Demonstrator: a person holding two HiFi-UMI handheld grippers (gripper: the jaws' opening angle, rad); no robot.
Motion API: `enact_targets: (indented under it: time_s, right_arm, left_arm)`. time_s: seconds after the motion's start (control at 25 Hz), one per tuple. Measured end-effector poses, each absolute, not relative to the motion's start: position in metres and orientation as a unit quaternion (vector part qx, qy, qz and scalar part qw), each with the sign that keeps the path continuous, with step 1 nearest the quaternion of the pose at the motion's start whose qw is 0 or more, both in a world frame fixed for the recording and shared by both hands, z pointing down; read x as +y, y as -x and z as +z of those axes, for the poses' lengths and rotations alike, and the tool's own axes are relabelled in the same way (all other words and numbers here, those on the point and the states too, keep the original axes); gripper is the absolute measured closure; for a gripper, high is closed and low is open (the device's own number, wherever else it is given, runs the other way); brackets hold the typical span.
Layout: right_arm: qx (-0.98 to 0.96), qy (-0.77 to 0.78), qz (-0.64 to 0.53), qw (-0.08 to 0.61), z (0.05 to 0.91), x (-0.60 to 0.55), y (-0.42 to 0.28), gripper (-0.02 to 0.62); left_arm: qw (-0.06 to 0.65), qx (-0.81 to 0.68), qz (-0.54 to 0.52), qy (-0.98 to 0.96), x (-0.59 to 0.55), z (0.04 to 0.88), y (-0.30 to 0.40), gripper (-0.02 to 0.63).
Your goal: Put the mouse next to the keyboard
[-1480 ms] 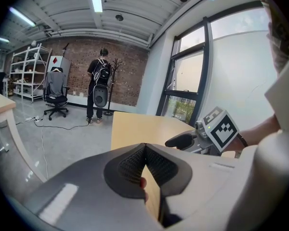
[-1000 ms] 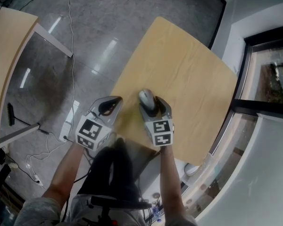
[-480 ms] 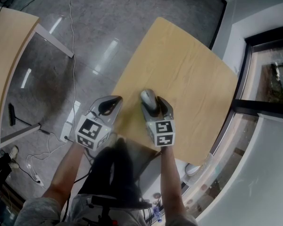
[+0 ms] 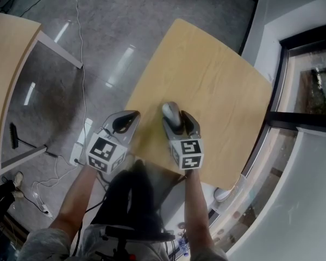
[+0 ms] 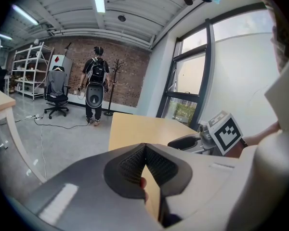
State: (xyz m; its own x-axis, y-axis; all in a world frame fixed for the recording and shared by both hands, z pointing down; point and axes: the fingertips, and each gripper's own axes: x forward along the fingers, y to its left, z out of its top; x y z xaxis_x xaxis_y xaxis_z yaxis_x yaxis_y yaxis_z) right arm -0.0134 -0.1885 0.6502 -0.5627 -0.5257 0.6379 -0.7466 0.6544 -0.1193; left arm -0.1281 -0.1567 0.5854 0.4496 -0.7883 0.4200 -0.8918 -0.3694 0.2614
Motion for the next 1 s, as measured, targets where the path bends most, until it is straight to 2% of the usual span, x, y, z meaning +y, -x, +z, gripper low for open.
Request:
enact_targets:
  time_s: [0.48, 1.0]
  right_arm:
    - [-0.856, -0.404, 0.185, 0.266, 0.627, -0.199, -0.007, 0.291]
    - [-0.835, -0.458, 0.178, 0.249, 0.596, -0.200, -0.059, 0.290]
  left_arm:
    - [0.223, -0.496, 0.110, -0.832, -0.166, 0.575, 0.113, 0.607]
    - [0.201, -0.471, 0.108, -0.852, -0.173, 0.548, 0.085, 0.607]
